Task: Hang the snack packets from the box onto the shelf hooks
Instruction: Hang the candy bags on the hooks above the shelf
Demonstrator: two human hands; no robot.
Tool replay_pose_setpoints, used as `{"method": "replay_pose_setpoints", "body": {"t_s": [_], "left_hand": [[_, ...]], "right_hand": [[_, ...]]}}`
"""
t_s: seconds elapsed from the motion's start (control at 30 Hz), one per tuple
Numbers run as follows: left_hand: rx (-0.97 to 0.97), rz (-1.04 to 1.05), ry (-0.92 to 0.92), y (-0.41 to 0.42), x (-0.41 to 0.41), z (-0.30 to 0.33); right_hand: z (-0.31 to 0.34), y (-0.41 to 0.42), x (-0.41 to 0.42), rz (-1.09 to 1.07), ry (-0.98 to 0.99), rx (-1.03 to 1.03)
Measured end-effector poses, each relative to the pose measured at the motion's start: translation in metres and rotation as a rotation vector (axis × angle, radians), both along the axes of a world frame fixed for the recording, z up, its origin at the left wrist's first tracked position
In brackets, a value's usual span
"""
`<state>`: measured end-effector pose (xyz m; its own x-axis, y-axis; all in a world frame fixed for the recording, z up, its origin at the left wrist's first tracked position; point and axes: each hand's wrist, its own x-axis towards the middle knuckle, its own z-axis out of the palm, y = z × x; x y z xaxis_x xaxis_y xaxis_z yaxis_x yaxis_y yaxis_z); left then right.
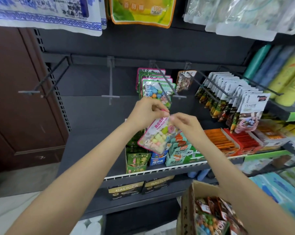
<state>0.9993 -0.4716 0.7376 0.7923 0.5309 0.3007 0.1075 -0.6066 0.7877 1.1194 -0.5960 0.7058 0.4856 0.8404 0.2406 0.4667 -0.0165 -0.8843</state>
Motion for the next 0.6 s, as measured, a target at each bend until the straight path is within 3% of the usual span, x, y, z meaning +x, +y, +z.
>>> {"method": "replay_pose_setpoints", "body": {"t_s": [0.13,0.3,0.47,0.6], "left_hand": [[-0.106,0.028,-0.107,-0.011,0.004,-0.01],[-0.033,0.013,-0.111,-0.008,-0.012,-0.021],[-0.078,0.09,-0.22,-0.009,-0.016,-0.021],[-0.04,0.136,-0.252,-0.009,-0.017,-0.021]], "right_hand": [[-0.001,-0.015,0.0,-0.049,0.031,0.095],[-0.007,-0.023,0.005,-0.286,0.185,0.252],[0.0,-0.012,-0.002,-0.317,0.078,0.359],[-0.001,-0.006,0.0,-0.318,-0.157,0.319]]}}
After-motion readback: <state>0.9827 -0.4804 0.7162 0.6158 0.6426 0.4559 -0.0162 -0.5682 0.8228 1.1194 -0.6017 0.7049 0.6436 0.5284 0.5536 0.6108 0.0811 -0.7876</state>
